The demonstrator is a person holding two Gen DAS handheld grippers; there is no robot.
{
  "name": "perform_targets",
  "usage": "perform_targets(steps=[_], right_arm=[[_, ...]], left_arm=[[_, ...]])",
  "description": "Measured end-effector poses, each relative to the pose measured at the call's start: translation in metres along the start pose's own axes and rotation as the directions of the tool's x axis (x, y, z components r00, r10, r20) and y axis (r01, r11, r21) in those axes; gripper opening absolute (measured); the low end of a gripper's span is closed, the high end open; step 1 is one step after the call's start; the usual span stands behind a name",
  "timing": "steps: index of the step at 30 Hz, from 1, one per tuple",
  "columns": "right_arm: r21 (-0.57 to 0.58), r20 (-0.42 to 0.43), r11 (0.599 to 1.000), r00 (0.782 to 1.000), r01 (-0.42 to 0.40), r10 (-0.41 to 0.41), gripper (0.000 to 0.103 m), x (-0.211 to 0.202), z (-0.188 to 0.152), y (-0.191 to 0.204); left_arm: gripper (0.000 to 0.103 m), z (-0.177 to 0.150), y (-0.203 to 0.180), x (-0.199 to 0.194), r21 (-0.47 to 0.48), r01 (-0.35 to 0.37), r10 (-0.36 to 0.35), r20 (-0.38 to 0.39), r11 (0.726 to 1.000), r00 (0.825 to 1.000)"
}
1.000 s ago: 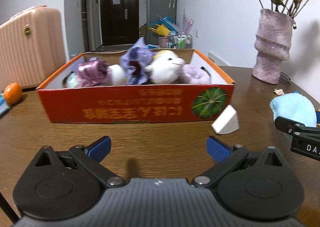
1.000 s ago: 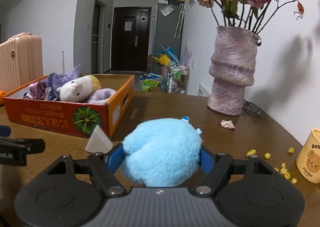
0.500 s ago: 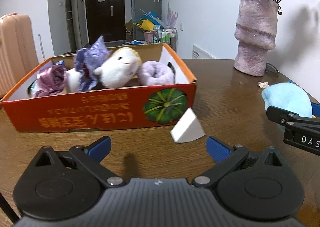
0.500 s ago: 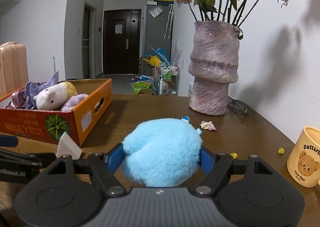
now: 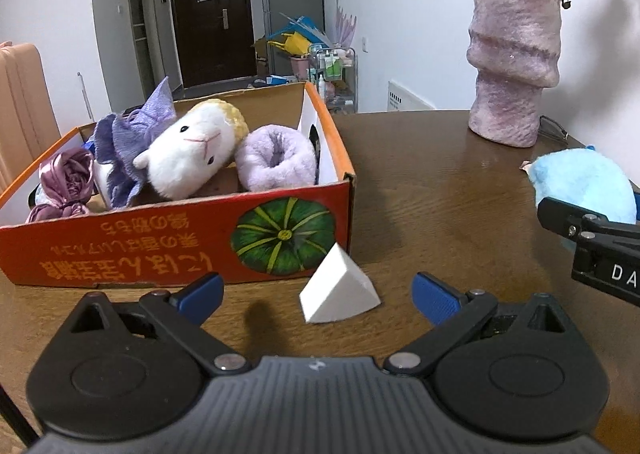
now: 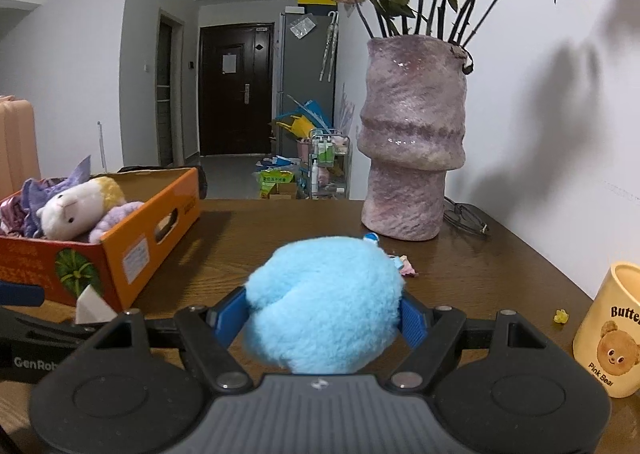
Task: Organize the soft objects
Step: 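Lower the left gripper and close it on the white triangular sponge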
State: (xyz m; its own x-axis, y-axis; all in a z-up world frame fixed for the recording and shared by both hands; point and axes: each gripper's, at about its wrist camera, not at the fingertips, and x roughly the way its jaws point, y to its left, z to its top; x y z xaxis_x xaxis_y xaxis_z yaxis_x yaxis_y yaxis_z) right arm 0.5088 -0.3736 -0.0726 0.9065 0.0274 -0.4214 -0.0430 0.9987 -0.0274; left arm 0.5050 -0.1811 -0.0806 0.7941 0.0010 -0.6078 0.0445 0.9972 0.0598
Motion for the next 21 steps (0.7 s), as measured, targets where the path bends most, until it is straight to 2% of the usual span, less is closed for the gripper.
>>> perform_targets(steps=[3,6,11,21], right_arm=[[0.001,-0.002,1.000,1.000,0.001,-0.001,0.076,0.006,0.002,-0.002],[-0.003,-0.005,1.000,1.000,-0.003,0.003,0.076,0.010,0.003,-0.002],[-0.018,-0.006,1.000,1.000,-0.007,0.007,0.076,0.012,0.003,0.001],[-0.027,-0.008,1.000,1.000,-0.010,0.009,0.076,0.009,0.002,0.003]], left_arm=[[0.093,0.003,-0.004,0.005,0.008,-0.011,0.011,0.000,1.000,1.000],[0.077,0.002,-0.010,0.009,0.036,-0.027,0.028,-0.012,0.999,1.000],[0.041,0.002,-0.013,0.014,0.052,0.002,0.000,-0.038,0.999,0.999],[0.036,0.002,-0.008,0.012,0.031,0.030,-0.029,-0.041,0.999,0.999]])
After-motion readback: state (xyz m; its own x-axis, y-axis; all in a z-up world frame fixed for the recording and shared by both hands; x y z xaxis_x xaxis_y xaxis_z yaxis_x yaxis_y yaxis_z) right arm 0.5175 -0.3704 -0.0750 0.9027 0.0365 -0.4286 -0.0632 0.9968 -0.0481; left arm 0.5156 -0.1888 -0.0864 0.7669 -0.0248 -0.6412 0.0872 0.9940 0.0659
